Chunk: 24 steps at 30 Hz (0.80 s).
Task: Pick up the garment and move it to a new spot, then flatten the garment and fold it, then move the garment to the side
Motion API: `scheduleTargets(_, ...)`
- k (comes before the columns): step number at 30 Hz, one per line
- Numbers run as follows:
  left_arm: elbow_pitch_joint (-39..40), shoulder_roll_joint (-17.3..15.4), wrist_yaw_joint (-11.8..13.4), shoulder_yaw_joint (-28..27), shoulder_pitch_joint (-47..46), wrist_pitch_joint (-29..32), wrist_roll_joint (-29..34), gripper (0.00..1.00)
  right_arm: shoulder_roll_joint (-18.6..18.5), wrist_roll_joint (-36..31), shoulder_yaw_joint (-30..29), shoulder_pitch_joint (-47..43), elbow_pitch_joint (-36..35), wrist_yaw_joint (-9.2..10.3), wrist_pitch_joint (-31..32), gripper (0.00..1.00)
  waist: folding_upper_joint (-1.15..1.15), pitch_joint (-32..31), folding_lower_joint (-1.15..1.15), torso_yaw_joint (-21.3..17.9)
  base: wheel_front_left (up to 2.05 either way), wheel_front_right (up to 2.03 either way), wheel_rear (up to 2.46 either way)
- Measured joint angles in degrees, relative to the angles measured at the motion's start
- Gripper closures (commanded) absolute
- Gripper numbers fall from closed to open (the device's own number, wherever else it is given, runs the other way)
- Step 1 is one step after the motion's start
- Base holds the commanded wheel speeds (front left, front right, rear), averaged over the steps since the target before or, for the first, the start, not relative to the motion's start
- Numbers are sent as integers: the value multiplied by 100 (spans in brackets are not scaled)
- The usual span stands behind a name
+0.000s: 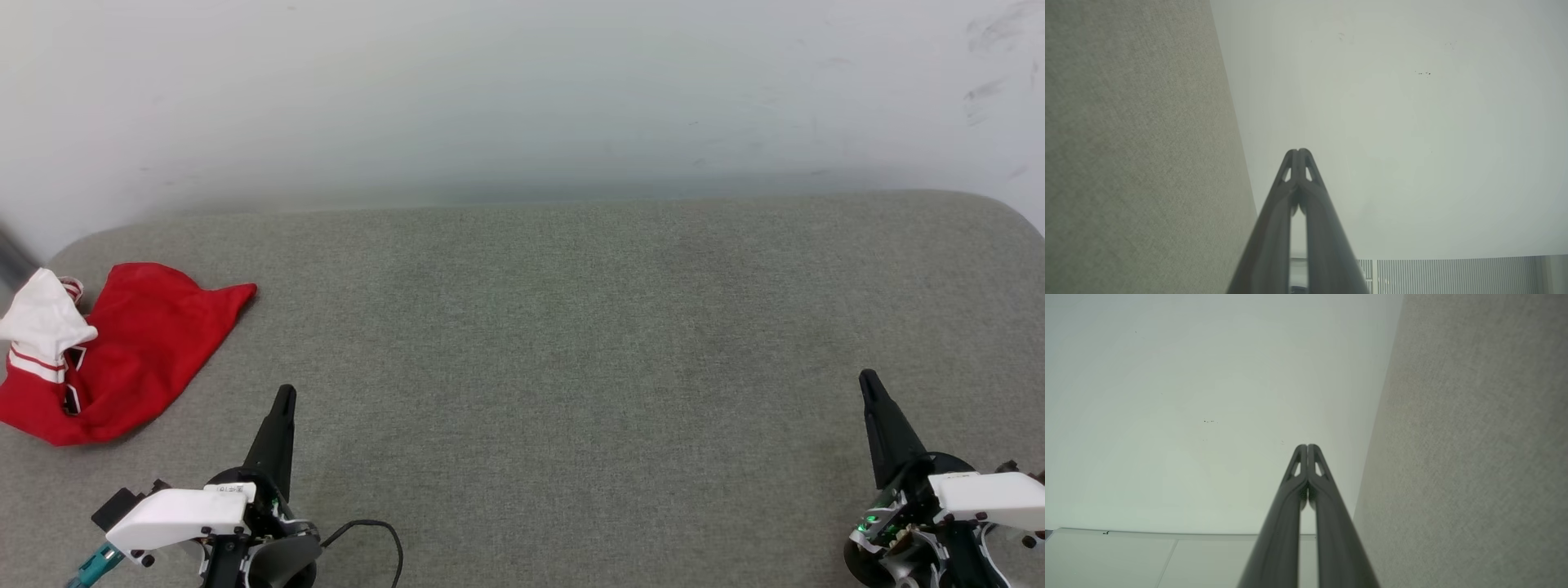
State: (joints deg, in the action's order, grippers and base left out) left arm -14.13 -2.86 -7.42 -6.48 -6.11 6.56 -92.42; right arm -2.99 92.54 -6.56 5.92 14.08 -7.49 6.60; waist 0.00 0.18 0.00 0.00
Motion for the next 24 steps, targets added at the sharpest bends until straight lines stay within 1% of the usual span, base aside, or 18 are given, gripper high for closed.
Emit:
scheduleTargets(2,0,0,0,0,0,0,0,100,0,0,1,0,0,0,0,100,0,0,0,0,0,0,0)
scheduleTargets(3,-33,2,3,5,10,-1,0,0,0,2,1,-18,27,-1,0,0,0,0,0,0,0,0,0)
scheduleTargets(7,-210,20,11,35,192,-21,0,0,2,1,9,-217,216,1,-13,0,0,1,0,0,0,0,0)
scheduleTargets(13,-115,23,11,24,233,-186,143,0,2,-189,29,-250,142,1,-177,0,0,11,0,1,0,0,0)
scheduleTargets(14,-88,22,11,-40,233,-270,332,0,2,-441,19,-250,54,1,-269,0,0,20,0,2,0,0,0)
scheduleTargets(19,65,21,97,-136,233,-400,856,0,3,-1045,4,-250,-146,1,-402,0,0,36,0,7,0,0,0)
scheduleTargets(24,303,21,300,-110,232,-532,1479,0,3,-1660,-22,-252,-335,1,-519,0,0,53,0,11,0,0,0)
